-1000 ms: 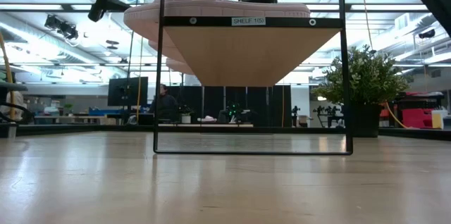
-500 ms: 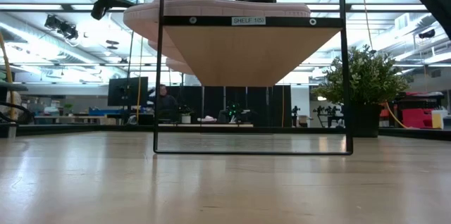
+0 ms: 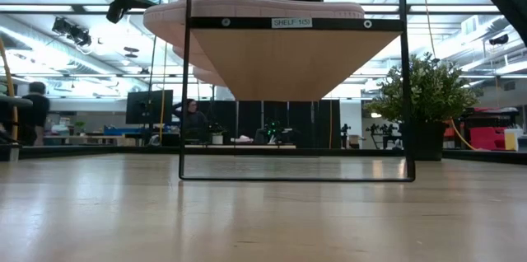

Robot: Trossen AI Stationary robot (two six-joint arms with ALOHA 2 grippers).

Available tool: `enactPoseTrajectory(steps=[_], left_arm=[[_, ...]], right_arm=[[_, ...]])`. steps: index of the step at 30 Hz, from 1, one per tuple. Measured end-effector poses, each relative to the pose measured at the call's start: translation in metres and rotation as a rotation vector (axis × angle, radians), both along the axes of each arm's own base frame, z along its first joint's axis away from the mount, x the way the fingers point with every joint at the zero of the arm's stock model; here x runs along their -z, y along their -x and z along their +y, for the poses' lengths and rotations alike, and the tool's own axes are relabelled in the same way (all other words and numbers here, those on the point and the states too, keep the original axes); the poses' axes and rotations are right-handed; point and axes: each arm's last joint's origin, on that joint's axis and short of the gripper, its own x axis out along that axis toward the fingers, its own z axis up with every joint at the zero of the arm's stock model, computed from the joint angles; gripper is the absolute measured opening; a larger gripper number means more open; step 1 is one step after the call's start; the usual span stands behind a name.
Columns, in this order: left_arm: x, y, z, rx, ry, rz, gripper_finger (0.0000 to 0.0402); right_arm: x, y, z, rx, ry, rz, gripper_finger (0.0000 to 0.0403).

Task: Pick and place slides into the shelf
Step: Put the pink slipper on the shelf

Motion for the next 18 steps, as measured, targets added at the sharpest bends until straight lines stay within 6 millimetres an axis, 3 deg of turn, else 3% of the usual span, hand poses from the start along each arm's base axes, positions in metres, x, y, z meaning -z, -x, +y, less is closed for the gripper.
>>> enactPoseTrajectory(steps=[18], left_arm=[[0.0001,0.0,0.0,0.001,-0.002,0.002,0.0231]], right_arm=[[-0.0055,0.0012,0.0066,0.052,-0.115,-0.025,0.0007]])
